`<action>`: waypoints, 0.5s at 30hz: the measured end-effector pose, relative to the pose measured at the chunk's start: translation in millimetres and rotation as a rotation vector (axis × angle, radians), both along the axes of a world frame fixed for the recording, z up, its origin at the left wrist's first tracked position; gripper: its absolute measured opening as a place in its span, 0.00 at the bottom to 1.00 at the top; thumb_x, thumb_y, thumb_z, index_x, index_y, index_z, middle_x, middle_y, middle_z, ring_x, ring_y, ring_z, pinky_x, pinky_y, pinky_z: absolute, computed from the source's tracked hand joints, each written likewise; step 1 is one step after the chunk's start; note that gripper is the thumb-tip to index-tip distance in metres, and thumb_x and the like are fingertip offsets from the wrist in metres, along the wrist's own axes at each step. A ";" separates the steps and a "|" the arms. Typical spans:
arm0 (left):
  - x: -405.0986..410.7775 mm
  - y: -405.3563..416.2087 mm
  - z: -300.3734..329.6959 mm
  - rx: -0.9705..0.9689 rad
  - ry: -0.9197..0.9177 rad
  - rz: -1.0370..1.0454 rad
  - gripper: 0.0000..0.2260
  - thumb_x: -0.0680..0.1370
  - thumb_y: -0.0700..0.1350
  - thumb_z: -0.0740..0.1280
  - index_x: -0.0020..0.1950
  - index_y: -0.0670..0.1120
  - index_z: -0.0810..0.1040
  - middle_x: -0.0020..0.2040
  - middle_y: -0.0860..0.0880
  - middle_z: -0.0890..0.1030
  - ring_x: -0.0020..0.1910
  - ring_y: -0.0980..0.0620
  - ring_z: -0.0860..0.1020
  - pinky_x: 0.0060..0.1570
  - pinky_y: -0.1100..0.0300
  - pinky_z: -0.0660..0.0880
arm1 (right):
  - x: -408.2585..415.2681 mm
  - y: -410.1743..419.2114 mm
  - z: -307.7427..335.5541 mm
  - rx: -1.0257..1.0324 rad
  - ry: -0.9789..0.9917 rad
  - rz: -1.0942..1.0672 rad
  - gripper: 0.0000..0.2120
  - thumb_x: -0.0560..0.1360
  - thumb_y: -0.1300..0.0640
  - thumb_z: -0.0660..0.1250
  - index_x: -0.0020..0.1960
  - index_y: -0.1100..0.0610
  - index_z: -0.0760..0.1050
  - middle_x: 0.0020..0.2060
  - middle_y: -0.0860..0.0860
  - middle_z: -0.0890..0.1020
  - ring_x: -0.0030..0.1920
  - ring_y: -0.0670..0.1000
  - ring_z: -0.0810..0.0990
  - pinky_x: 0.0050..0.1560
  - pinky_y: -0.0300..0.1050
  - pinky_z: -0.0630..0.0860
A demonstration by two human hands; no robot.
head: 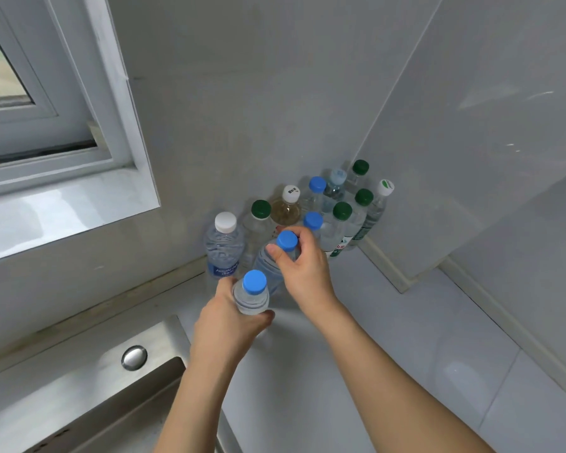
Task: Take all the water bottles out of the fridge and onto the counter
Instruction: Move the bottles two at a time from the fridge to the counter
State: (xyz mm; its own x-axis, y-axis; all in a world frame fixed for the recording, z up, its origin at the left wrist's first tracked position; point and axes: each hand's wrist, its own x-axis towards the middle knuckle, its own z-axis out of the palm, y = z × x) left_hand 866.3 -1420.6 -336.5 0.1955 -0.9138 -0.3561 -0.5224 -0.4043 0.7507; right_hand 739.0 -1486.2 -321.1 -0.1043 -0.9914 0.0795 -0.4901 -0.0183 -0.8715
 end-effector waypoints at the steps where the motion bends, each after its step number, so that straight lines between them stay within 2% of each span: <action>1: -2.3 -1.3 -0.9 -0.018 -0.009 0.015 0.21 0.67 0.52 0.73 0.55 0.55 0.67 0.43 0.56 0.78 0.44 0.48 0.78 0.39 0.57 0.72 | -1.0 -1.1 -0.6 0.010 -0.013 0.013 0.12 0.73 0.52 0.72 0.53 0.49 0.72 0.50 0.44 0.79 0.50 0.44 0.77 0.46 0.28 0.69; 5: -7.4 -9.7 -11.0 -0.114 -0.003 0.096 0.19 0.68 0.50 0.72 0.53 0.53 0.66 0.44 0.52 0.79 0.41 0.48 0.77 0.37 0.57 0.70 | -5.8 -0.6 -6.4 0.025 -0.078 0.081 0.11 0.74 0.54 0.71 0.54 0.48 0.72 0.50 0.41 0.79 0.52 0.41 0.77 0.55 0.36 0.73; 8: -7.2 -15.7 -18.5 -0.160 -0.003 0.137 0.20 0.69 0.49 0.73 0.53 0.53 0.65 0.46 0.52 0.78 0.42 0.48 0.76 0.38 0.57 0.69 | -9.0 1.2 -11.6 0.012 -0.112 0.121 0.12 0.78 0.55 0.66 0.60 0.45 0.71 0.56 0.40 0.78 0.60 0.41 0.75 0.64 0.43 0.72; 11: -8.2 -17.1 -28.5 -0.206 0.010 0.180 0.21 0.69 0.49 0.74 0.54 0.52 0.66 0.49 0.51 0.78 0.45 0.47 0.76 0.41 0.56 0.69 | -9.0 2.2 -10.3 -0.002 -0.072 0.125 0.13 0.79 0.57 0.64 0.62 0.47 0.71 0.57 0.39 0.77 0.61 0.42 0.75 0.65 0.45 0.71; 13: -8.7 -16.9 -36.0 -0.245 0.001 0.202 0.22 0.69 0.49 0.75 0.55 0.51 0.66 0.51 0.50 0.77 0.47 0.45 0.77 0.43 0.55 0.71 | -7.2 3.6 -8.3 -0.031 0.001 0.118 0.16 0.79 0.57 0.64 0.66 0.51 0.71 0.58 0.43 0.77 0.60 0.45 0.75 0.64 0.46 0.71; 15: -10.3 -18.8 -41.6 -0.274 -0.007 0.215 0.23 0.68 0.49 0.76 0.55 0.51 0.66 0.52 0.50 0.77 0.49 0.44 0.78 0.44 0.53 0.73 | -6.3 7.1 -8.0 -0.051 0.083 0.102 0.19 0.79 0.58 0.63 0.70 0.54 0.68 0.62 0.48 0.77 0.61 0.49 0.75 0.64 0.43 0.70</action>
